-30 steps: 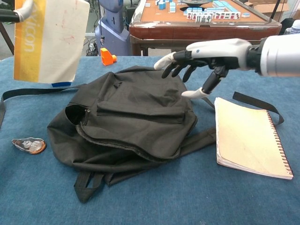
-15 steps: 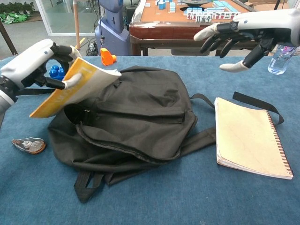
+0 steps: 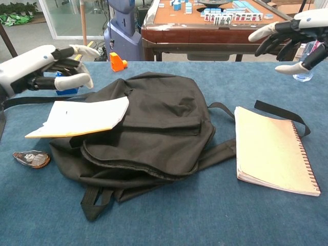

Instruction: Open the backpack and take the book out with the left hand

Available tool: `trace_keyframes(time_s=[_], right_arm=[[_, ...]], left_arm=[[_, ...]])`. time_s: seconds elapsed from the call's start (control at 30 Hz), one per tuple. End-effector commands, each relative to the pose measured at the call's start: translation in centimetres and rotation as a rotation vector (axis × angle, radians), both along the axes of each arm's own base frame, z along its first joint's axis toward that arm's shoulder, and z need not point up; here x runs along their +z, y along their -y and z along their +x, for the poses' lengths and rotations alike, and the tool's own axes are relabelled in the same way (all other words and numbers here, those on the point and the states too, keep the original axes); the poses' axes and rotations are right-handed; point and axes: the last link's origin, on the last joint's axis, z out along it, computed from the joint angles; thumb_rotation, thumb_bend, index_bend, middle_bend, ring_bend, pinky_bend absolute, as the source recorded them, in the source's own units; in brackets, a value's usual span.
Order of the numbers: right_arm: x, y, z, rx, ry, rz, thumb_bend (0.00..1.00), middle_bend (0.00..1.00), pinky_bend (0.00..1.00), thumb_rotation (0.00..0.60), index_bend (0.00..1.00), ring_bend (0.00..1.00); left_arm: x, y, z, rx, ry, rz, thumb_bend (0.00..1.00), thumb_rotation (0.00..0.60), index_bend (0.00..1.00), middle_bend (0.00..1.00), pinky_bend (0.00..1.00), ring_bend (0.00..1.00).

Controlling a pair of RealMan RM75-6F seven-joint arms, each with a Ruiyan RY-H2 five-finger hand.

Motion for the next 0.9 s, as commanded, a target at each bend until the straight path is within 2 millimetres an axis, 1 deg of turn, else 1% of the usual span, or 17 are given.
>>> trace_keyframes(time_s=[0.03,0.07,0.1,0.2,0.27,0.4,0.5,0.6,0.7,0.9], right_arm=[[0.5,-0.6,-1.1,-0.019,-0.024,-0.017,0.35,0.23,0.19,0.6,0.08,0.13],[0.7,-1.0,-1.6,-0.025,-0.034,-0.029,0.36,0.24,0.19,0.6,0.09,0.13],[0.9,-1.3,-2.0,-0.031,-0.04,-0.039,0.37,0.25,0.19,0.6,0.11,0.14],[1.4,-2.6,-3.4,-0.054,-0.05,-0.08,0.4,0.27,0.19,0.6,0.18,0.15],[1.6,-3.5,-4.4,-0.065,-0.064,-0.112,0.41,0.29,0.2,0.6,0.2,0.17],[2.5,-5.5,-6.2,-0.08,-0.107,-0.209,0.44,0.32,0.22,0.6,0.22,0.21],[3.2,-7.4,-7.6,-0.086,-0.143,-0.3,0.45,0.33,0.22,0.6,0.23,0.22],[3.7,-9.3,-8.6,-0.097,-0.168,-0.372,0.45,0.34,0.22,0.6,0.24,0.23],[4.0,-11.2,-9.3,-0.129,-0.16,-0.419,0.45,0.35,0.24,0.6,0.25,0.24],[4.4,-14.6,-10.5,-0.209,-0.118,-0.482,0.45,0.36,0.24,0.6,0.26,0.24]], left_arm=[[1.9,0.0,-1.5,0.067,-0.013,0.059,0.16,0.525,0.19,0.44,0.35,0.4],[2.5,0.2,-2.1,0.097,-0.017,0.073,0.17,0.592,0.2,0.44,0.35,0.4],[3.0,0.3,-2.6,0.122,-0.019,0.081,0.16,0.6,0.21,0.44,0.35,0.4],[4.6,1.1,-4.1,0.184,-0.057,0.121,0.17,0.6,0.23,0.44,0.35,0.4],[5.5,1.7,-5.1,0.212,-0.102,0.15,0.17,0.6,0.24,0.44,0.35,0.4],[7.5,3.3,-7.5,0.275,-0.204,0.212,0.17,0.6,0.25,0.44,0.34,0.4],[9.0,4.8,-9.2,0.326,-0.255,0.255,0.17,0.6,0.26,0.44,0.34,0.4],[9.9,6.1,-10.2,0.348,-0.292,0.283,0.17,0.6,0.26,0.44,0.33,0.4],[10.4,7.6,-10.7,0.349,-0.326,0.301,0.17,0.6,0.27,0.43,0.32,0.4],[10.4,10.2,-10.7,0.34,-0.369,0.284,0.17,0.6,0.27,0.43,0.31,0.39]])
